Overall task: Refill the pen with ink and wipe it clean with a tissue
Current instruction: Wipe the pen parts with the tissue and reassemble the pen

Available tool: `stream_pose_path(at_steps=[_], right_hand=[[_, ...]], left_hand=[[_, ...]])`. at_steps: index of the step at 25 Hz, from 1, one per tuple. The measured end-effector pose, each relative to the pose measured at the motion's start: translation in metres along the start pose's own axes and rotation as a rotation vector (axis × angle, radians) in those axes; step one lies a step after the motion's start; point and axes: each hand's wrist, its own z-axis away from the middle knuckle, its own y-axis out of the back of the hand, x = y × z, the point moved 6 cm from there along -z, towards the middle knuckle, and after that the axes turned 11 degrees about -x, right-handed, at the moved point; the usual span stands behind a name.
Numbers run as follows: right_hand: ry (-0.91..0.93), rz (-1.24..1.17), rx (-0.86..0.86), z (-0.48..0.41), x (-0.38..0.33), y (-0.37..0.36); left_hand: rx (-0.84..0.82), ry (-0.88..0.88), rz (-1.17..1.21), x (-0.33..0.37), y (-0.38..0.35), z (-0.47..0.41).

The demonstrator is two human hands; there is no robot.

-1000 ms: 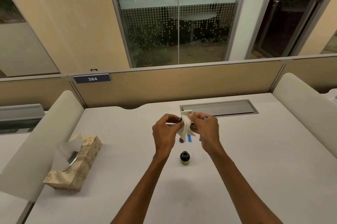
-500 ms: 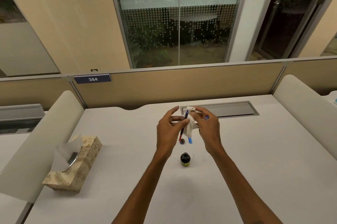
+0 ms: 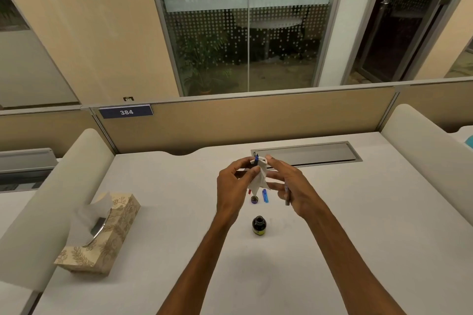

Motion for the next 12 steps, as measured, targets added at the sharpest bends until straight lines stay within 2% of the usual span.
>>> stream_pose_path(at_steps=[4, 9, 12], right_hand=[[-0.016, -0.005, -0.051, 0.006, -0.007, 0.004], [0.156, 0.051, 0.128, 0.010, -0.017, 0.016], [0.270, 0.168, 0.158, 0.010, -0.024, 0.014]], left_hand=[[-0.029, -0.025, 0.014, 0.000, 0.001, 0.000], [-0.042, -0.012, -0.020, 0.005, 0.003, -0.003], [-0.075, 0.010, -0.051, 0.004, -0.001, -0.003]])
